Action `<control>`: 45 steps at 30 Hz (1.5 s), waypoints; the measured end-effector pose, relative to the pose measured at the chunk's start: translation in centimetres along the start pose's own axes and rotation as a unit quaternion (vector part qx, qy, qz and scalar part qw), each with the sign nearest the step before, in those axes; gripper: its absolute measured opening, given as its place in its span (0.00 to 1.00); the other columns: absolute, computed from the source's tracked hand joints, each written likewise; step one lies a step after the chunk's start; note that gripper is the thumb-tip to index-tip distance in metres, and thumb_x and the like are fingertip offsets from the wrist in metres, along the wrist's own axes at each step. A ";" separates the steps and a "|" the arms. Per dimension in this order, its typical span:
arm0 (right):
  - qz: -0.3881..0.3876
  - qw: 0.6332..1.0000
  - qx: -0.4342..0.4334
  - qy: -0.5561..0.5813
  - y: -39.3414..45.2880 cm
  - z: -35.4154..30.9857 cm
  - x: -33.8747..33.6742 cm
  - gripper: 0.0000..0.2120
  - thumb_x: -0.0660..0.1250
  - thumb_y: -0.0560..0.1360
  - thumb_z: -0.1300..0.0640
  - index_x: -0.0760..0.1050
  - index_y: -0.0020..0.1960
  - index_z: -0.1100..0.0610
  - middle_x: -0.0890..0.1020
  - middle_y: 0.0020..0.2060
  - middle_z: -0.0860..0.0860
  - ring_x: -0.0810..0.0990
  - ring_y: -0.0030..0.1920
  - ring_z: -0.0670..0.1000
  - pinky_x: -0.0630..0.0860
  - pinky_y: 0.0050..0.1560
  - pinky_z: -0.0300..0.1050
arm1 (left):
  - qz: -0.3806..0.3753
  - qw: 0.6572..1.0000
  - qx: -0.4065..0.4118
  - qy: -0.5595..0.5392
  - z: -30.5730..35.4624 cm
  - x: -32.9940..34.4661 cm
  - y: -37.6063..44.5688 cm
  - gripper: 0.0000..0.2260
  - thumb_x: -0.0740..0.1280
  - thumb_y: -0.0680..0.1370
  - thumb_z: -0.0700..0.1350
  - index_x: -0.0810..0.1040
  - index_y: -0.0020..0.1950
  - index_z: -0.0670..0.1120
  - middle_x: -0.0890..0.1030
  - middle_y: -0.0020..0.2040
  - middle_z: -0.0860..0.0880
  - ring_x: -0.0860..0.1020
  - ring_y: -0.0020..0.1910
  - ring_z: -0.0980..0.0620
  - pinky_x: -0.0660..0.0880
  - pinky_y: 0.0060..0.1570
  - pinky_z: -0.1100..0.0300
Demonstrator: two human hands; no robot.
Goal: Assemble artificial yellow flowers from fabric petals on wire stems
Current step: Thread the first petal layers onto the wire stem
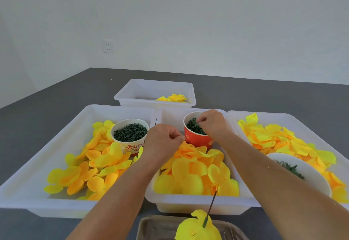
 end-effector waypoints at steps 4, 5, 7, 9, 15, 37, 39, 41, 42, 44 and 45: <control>0.038 0.995 0.003 0.092 -0.3 0.9 -0.7 0.18 0.61 0.74 0.62 0.79 0.36 0.41 0.82 0.48 0.50 0.79 0.46 0.51 0.79 0.49 0.48 | 0.000 1.000 -0.003 -0.005 0.0 0.0 0.0 0.07 0.70 0.74 0.43 0.80 0.35 0.48 0.77 0.29 0.55 0.79 0.36 0.50 0.76 0.40 0.57; 0.041 0.994 0.004 0.099 -0.4 1.0 -0.8 0.18 0.62 0.74 0.62 0.79 0.35 0.41 0.82 0.48 0.50 0.79 0.47 0.51 0.79 0.50 0.48 | 0.000 1.000 -0.003 -0.002 0.0 0.0 0.0 0.08 0.70 0.74 0.43 0.80 0.34 0.48 0.77 0.29 0.55 0.79 0.35 0.51 0.75 0.39 0.58; 0.046 0.995 0.002 0.087 -0.5 0.9 -0.9 0.14 0.64 0.73 0.61 0.82 0.38 0.44 0.83 0.48 0.49 0.79 0.48 0.50 0.78 0.52 0.48 | 0.001 1.000 -0.003 0.000 0.0 0.1 0.0 0.08 0.70 0.74 0.43 0.80 0.35 0.48 0.77 0.29 0.55 0.78 0.35 0.52 0.75 0.39 0.59; 0.047 0.997 -0.004 0.065 -0.7 0.6 -1.1 0.10 0.68 0.70 0.60 0.83 0.39 0.46 0.83 0.44 0.46 0.80 0.47 0.49 0.78 0.52 0.47 | 0.001 1.000 -0.004 -0.001 0.0 0.1 0.0 0.07 0.70 0.74 0.43 0.80 0.35 0.48 0.77 0.29 0.55 0.78 0.35 0.52 0.75 0.39 0.59; 0.037 0.999 -0.040 -0.004 -1.2 -0.6 -1.6 0.08 0.68 0.66 0.62 0.78 0.31 0.51 0.82 0.33 0.48 0.80 0.40 0.50 0.79 0.46 0.49 | 0.001 1.000 0.006 0.002 0.2 0.0 -0.1 0.05 0.70 0.74 0.42 0.82 0.38 0.45 0.78 0.30 0.54 0.80 0.37 0.50 0.77 0.42 0.56; -0.021 0.955 -0.046 0.293 -5.1 -2.7 -4.2 0.11 0.74 0.67 0.68 0.80 0.46 0.56 0.82 0.40 0.51 0.83 0.40 0.52 0.81 0.44 0.43 | 0.017 0.999 -0.007 -0.042 0.1 -0.6 -0.4 0.06 0.70 0.73 0.41 0.81 0.36 0.44 0.79 0.29 0.52 0.80 0.33 0.51 0.76 0.38 0.59; -0.023 0.956 -0.073 0.283 -6.7 -3.6 -5.0 0.12 0.75 0.66 0.66 0.80 0.41 0.50 0.83 0.39 0.46 0.83 0.41 0.47 0.78 0.42 0.39 | 0.023 0.997 -0.009 -0.067 0.3 -1.2 -0.8 0.06 0.70 0.73 0.40 0.82 0.36 0.44 0.79 0.29 0.50 0.79 0.29 0.56 0.74 0.36 0.63; -0.035 0.941 -0.105 0.320 -8.5 -4.6 -5.7 0.15 0.75 0.65 0.68 0.81 0.39 0.48 0.84 0.36 0.42 0.83 0.39 0.43 0.76 0.40 0.34 | 0.022 0.994 -0.012 -0.105 0.7 -1.9 -1.2 0.06 0.70 0.73 0.40 0.82 0.35 0.45 0.80 0.29 0.48 0.78 0.28 0.58 0.75 0.37 0.62; -0.038 0.933 -0.126 0.336 -9.4 -5.2 -6.1 0.17 0.75 0.65 0.70 0.81 0.39 0.48 0.84 0.35 0.41 0.83 0.38 0.41 0.76 0.39 0.32 | 0.016 0.991 -0.015 -0.133 1.0 -2.2 -1.5 0.07 0.71 0.73 0.40 0.82 0.35 0.46 0.81 0.30 0.48 0.79 0.29 0.57 0.76 0.38 0.59; -0.034 0.923 -0.164 0.347 -11.2 -6.2 -7.0 0.17 0.75 0.64 0.71 0.81 0.40 0.49 0.84 0.36 0.43 0.82 0.37 0.41 0.77 0.39 0.33 | 0.003 0.983 -0.018 -0.183 1.7 -2.7 -2.3 0.08 0.71 0.72 0.40 0.82 0.33 0.49 0.82 0.30 0.48 0.79 0.29 0.55 0.77 0.38 0.59; -0.033 0.919 -0.180 0.350 -12.1 -6.7 -7.4 0.17 0.75 0.64 0.71 0.81 0.40 0.50 0.84 0.37 0.45 0.82 0.37 0.42 0.78 0.40 0.34 | -0.005 0.978 -0.020 -0.206 2.1 -2.9 -2.9 0.09 0.72 0.72 0.40 0.82 0.33 0.50 0.82 0.30 0.49 0.79 0.28 0.56 0.77 0.37 0.61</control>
Point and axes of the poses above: each hand's wrist, its own y-axis towards the middle knuckle, its own x-axis out of the palm, z = x × y, the point moved 8 cm from there along y, towards the middle knuckle
